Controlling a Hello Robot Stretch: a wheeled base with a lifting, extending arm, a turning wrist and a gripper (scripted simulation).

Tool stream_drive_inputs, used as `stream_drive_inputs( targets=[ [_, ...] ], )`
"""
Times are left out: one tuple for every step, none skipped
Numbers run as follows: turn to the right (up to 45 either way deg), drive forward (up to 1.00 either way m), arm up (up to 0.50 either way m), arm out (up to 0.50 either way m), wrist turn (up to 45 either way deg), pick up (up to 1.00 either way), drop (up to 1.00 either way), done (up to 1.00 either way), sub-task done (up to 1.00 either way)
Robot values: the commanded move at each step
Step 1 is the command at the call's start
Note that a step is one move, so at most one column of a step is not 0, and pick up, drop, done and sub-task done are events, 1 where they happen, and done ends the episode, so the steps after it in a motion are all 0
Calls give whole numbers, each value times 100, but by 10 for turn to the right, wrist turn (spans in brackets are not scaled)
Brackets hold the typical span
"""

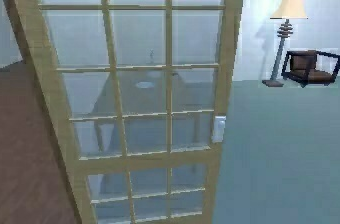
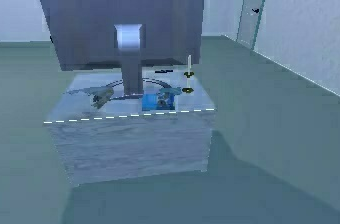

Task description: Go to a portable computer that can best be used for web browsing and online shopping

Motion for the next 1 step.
stream_drive_inputs(
  targets=[
    [-240,0,0,0,0,0,0,0,0]
  ],
)
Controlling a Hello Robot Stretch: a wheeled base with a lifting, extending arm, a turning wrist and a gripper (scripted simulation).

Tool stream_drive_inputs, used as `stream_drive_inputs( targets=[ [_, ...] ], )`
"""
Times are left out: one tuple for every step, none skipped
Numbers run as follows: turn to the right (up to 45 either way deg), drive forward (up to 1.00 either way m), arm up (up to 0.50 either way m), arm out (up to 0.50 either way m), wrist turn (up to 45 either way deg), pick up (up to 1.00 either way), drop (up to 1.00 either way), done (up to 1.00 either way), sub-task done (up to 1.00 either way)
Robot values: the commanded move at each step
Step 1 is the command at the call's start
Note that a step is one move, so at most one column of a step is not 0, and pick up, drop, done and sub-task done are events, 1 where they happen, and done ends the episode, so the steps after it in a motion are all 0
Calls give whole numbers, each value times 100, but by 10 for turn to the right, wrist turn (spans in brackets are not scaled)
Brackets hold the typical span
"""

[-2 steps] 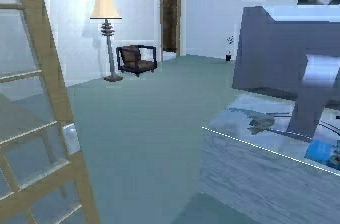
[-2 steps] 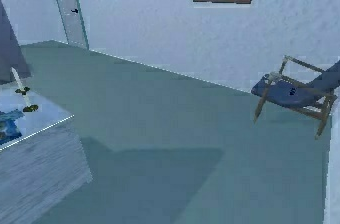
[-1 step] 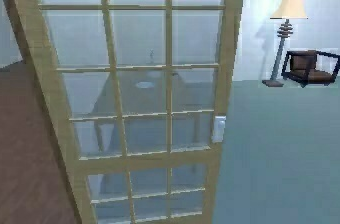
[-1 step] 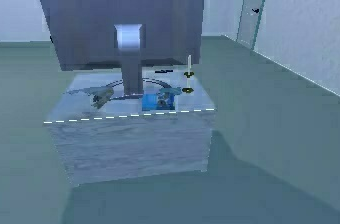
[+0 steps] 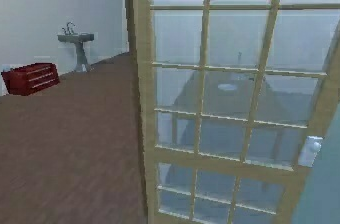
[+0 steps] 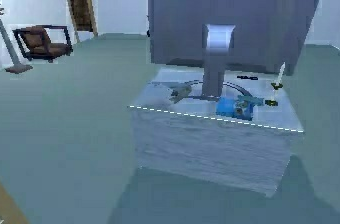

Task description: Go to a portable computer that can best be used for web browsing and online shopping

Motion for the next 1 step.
stream_drive_inputs(
  targets=[
    [0,60,0,0,0,0,0,0,0]
  ],
)
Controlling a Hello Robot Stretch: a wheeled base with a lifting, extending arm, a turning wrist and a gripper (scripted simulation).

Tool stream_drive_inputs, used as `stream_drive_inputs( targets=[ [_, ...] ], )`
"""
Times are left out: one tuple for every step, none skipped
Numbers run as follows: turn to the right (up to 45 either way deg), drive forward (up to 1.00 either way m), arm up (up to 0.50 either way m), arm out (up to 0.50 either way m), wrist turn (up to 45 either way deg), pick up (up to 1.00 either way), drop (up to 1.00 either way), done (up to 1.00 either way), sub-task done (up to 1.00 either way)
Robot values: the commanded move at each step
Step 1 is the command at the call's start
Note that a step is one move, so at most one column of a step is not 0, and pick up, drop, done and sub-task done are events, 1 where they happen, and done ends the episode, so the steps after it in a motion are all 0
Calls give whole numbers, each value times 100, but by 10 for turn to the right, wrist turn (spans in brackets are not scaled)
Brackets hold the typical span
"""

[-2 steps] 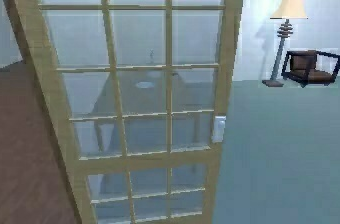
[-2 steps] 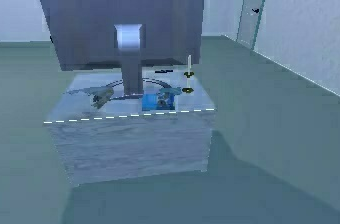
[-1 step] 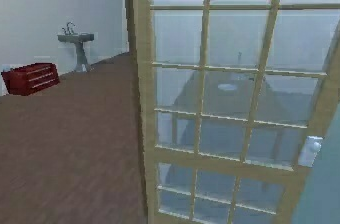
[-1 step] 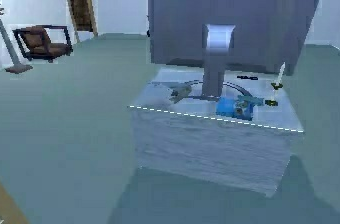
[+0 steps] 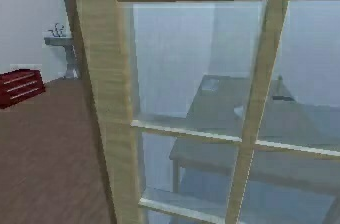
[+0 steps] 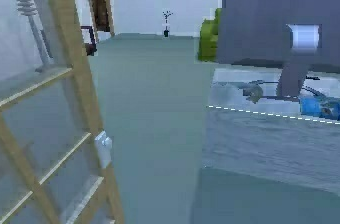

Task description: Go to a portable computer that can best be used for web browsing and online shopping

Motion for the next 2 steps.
stream_drive_inputs(
  targets=[
    [-450,0,0,0,0,0,0,0,0],
    [-300,0,0,0,0,0,0,0,0]
  ],
)
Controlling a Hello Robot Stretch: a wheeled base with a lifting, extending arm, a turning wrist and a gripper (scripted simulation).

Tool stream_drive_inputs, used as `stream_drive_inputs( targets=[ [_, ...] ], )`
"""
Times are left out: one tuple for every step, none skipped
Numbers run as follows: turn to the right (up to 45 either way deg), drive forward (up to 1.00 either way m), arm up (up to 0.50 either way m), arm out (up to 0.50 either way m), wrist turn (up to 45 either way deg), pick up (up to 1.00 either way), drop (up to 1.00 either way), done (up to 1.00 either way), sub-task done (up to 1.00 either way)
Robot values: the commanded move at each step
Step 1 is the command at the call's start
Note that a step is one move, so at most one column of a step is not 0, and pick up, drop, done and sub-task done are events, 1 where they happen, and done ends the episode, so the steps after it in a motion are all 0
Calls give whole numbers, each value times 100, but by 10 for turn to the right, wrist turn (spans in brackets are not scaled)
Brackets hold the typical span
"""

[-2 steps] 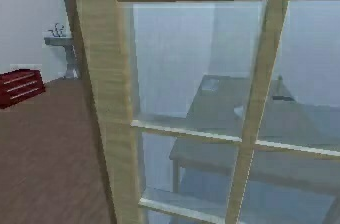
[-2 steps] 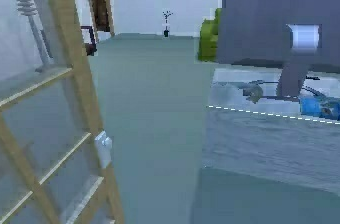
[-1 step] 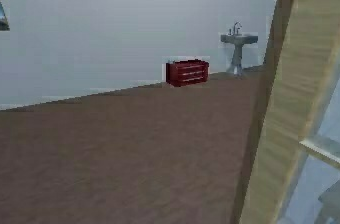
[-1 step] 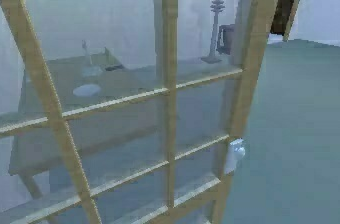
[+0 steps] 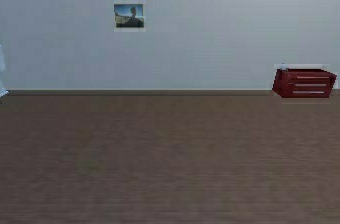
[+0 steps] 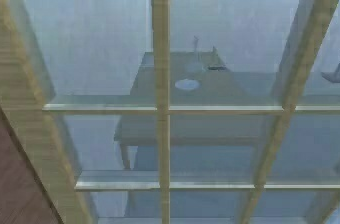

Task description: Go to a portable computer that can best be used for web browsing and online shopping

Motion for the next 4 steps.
stream_drive_inputs(
  targets=[
    [0,45,0,0,0,0,0,0,0],
    [450,0,0,0,0,0,0,0,0],
    [0,35,0,0,0,0,0,0,0],
    [-390,0,0,0,0,0,0,0,0]
  ],
)
